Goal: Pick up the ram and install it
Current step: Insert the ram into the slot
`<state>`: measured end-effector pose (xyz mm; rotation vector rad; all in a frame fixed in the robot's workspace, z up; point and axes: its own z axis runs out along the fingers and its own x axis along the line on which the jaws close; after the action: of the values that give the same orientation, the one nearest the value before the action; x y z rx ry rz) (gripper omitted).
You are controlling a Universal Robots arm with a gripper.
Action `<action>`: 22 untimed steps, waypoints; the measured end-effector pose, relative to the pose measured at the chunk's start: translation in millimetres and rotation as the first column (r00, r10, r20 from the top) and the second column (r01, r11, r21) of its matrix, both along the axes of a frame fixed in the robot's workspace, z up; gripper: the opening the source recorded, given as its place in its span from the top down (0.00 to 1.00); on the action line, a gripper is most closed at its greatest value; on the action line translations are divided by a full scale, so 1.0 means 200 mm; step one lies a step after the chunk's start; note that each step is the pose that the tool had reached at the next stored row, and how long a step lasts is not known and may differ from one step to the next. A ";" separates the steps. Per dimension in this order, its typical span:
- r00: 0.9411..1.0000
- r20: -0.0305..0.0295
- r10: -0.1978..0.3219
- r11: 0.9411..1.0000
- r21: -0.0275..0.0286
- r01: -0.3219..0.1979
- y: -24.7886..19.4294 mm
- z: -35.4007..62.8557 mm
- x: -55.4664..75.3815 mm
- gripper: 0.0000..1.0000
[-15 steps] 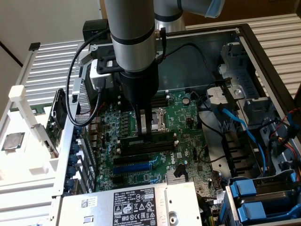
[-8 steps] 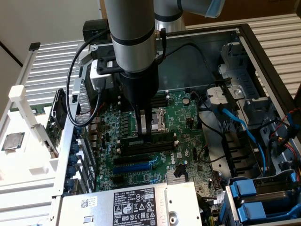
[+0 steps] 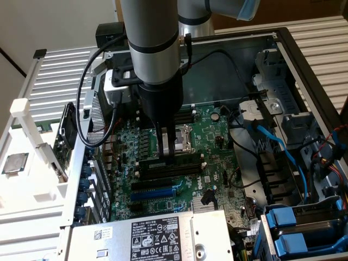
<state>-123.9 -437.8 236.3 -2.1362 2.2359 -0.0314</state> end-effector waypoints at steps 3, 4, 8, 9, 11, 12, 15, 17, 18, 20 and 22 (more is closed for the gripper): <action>1.000 0.000 -0.001 1.000 0.000 0.001 0.000 -0.002 0.00 0.87; 1.000 0.000 -0.001 1.000 0.000 0.001 0.000 -0.002 0.00 0.87; 1.000 0.000 -0.001 1.000 0.000 0.001 0.002 -0.007 0.00 0.87; 1.000 0.000 -0.001 1.000 0.000 0.001 0.002 -0.007 0.00 0.87; 1.000 0.000 -0.002 1.000 0.000 0.002 0.002 -0.007 0.00 0.87; 1.000 0.000 -0.002 1.000 0.000 0.002 0.002 -0.007 0.00 0.87; 1.000 0.000 -0.002 1.000 0.000 0.002 0.003 -0.010 0.00 0.87; 1.000 0.000 -0.002 1.000 0.000 0.002 0.003 -0.010 0.00 0.87; 1.000 0.000 -0.002 1.000 0.000 0.002 0.003 -0.011 0.00 0.87; 1.000 0.000 -0.002 1.000 0.000 0.002 0.003 -0.012 0.00 0.87; 1.000 0.000 -0.002 1.000 0.000 0.002 0.003 -0.013 0.00 0.87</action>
<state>-123.9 -437.2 233.7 -2.1344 2.2376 -0.0314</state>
